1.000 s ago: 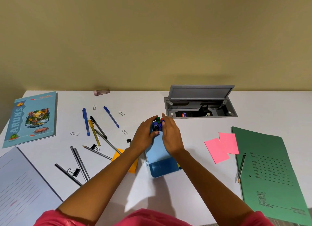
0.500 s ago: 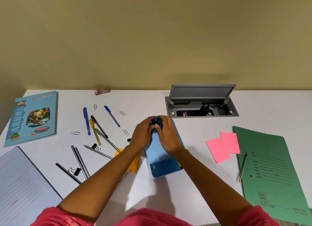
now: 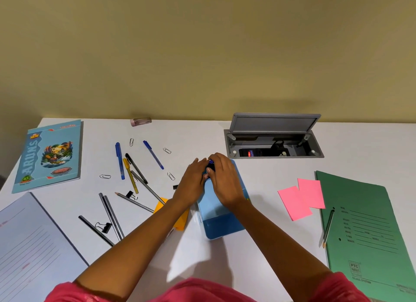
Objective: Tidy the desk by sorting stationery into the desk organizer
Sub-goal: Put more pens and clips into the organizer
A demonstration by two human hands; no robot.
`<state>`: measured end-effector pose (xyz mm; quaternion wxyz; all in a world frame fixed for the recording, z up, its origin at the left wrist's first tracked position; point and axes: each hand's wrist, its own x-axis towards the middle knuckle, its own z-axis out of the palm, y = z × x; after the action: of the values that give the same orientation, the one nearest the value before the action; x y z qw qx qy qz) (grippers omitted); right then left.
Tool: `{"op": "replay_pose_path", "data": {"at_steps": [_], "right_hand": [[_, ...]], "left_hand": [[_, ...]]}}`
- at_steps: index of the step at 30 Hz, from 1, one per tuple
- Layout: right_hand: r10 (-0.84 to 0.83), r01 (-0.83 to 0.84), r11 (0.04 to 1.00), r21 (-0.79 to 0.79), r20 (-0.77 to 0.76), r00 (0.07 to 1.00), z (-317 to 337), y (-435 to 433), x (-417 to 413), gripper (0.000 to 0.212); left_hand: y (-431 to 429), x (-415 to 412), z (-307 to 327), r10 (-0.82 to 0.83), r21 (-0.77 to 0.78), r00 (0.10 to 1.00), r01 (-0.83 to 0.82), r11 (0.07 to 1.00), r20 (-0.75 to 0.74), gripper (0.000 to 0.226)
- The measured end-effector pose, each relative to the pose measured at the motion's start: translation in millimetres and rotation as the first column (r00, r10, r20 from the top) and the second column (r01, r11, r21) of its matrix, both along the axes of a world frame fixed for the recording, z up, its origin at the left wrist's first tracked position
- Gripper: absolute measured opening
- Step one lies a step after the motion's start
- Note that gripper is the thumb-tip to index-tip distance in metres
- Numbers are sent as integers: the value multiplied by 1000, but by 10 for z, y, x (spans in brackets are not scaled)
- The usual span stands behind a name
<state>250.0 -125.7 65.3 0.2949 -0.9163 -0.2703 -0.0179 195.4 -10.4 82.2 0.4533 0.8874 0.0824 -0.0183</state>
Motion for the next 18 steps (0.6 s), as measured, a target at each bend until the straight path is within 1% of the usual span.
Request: {"op": "replay_pose_path", "data": {"at_steps": [3,5,7,11,14,18], "right_hand": [[3,5,998,-57,146,989,37,51,-4,34],[31,-15,996,-93,177,984,24,60,-19,36],[78,-44,986,-161,210,975,-43,47,-31,37],[87,-39,975,-220,211,974,-64,25,-18,47],[120,-47,950,-309,221,968,-29,2,8,55],[123,-51,944,-325,204,971,-27,-6,-46,57]], "left_hand": [[32,7,-83,-3,19,1000,3,1000,-10,48],[42,3,-115,-3,6,1000,3,1000,1,48],[42,-3,-126,1,9,1000,-1,1000,20,48],[21,-12,-148,28,0,999,-28,1000,24,52],[33,-5,-196,26,40,999,-27,999,26,52],[53,-25,-221,17,48,1000,-18,999,18,53]]}}
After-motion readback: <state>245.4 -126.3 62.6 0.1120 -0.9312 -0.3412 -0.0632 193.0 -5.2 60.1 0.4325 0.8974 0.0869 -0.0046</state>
